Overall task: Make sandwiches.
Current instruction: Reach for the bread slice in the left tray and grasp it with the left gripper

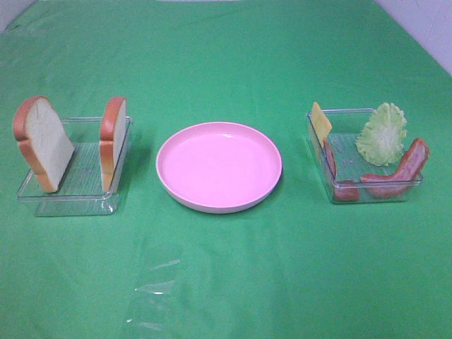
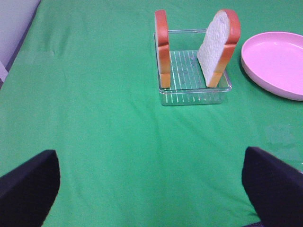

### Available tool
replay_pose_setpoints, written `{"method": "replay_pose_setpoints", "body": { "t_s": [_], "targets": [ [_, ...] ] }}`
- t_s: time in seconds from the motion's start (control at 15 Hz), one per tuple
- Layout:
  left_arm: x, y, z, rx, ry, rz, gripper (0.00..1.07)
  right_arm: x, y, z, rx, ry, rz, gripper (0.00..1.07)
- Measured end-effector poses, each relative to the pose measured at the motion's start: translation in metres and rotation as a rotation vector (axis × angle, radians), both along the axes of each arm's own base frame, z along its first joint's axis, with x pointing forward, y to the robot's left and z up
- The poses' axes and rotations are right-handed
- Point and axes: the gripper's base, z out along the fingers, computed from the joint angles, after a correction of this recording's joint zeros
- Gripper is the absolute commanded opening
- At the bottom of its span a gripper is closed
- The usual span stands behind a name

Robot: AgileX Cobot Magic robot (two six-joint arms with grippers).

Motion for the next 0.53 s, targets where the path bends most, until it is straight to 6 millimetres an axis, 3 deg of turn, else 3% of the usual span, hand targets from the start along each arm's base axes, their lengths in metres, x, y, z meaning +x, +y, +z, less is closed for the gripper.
{"method": "replay_pose_setpoints", "body": {
  "t_s": [0.53],
  "targets": [
    [0.0, 0.0, 0.0, 0.0, 0.0, 0.0, 0.96, 0.0, 0.0, 0.0, 0.0, 0.0, 0.0, 0.89]
  ]
}}
